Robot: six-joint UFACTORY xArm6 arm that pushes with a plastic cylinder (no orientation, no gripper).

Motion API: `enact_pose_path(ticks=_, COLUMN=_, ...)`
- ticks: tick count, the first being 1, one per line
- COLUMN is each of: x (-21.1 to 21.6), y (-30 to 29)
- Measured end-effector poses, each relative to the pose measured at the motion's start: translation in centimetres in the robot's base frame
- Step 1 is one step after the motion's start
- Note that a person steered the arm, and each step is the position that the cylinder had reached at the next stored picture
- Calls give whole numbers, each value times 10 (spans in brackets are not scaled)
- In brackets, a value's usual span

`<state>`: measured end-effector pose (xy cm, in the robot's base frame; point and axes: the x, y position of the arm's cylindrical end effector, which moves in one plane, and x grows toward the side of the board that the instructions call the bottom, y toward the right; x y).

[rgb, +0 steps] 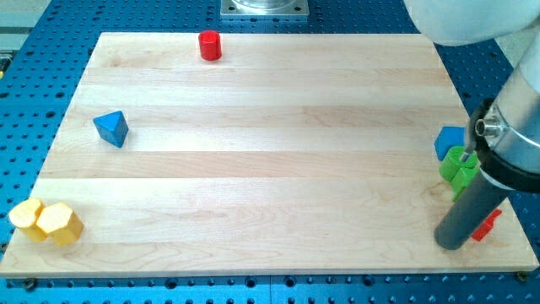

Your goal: Push the blue cube into the green circle

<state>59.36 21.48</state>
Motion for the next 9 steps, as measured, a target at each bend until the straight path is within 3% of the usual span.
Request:
enact_pose_path(ticks=2, x=24, y=12)
enact_pose_path(ticks=3, x=25, y=56)
enact_pose_path(ticks=4, x=5, y=130)
enact_pose_path(ticks=5, x=-24, y=128)
enact_pose_path(ticks=7, x=-89, y=98)
enact_pose_path(ticks=8, x=-161, y=42)
enact_pose_path(ticks=9, x=-198, y=-58)
